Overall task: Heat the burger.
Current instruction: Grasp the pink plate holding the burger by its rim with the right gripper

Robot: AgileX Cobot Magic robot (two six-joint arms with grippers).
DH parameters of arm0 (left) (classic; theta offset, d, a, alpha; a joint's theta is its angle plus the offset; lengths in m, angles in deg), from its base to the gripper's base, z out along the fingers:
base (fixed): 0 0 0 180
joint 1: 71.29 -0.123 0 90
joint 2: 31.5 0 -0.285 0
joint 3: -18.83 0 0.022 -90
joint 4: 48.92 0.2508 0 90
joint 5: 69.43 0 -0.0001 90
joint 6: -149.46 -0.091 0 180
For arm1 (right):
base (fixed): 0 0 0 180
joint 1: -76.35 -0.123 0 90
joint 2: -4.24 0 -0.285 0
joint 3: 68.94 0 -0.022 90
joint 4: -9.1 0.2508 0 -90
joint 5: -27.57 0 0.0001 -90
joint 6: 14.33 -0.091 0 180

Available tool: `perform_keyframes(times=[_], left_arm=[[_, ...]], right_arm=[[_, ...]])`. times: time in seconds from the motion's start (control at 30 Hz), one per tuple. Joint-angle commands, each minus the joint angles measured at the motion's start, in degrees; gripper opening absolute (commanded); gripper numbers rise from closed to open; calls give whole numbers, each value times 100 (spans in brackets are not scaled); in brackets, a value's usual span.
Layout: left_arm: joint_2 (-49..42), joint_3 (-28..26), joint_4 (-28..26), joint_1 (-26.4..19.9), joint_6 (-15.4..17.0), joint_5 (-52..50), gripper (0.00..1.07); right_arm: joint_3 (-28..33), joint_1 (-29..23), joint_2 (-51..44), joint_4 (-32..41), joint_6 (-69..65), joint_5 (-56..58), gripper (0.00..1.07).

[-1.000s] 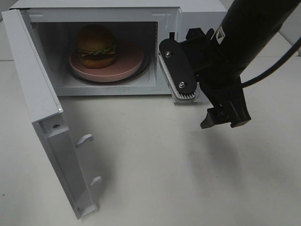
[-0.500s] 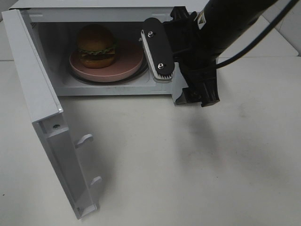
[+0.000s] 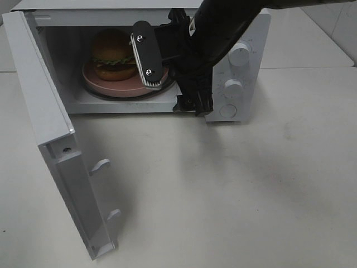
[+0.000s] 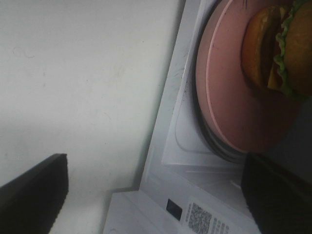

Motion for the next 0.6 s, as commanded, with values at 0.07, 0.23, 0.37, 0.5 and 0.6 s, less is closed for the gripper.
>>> perform_keyframes(times=[0.07,0.23,0.37,0.5,0.6], left_arm=[[-132,17,-17,34,17,-46,98],[-132,17,-17,34,17,-46,98],[-132,17,-17,34,17,-46,98],[-132,17,-17,34,17,-46,98],[-132,17,-17,34,17,-46,98]], right_arm=[[-298,-23,275,0,-143,-57,92],[-710,-74,705,17,-172,-189,92],[-911,-74,911,40,-195,-218,92],[-1232,-74,1243,126,-195,-223,91],[-1421,-74,1415,160,-212,-223,90]])
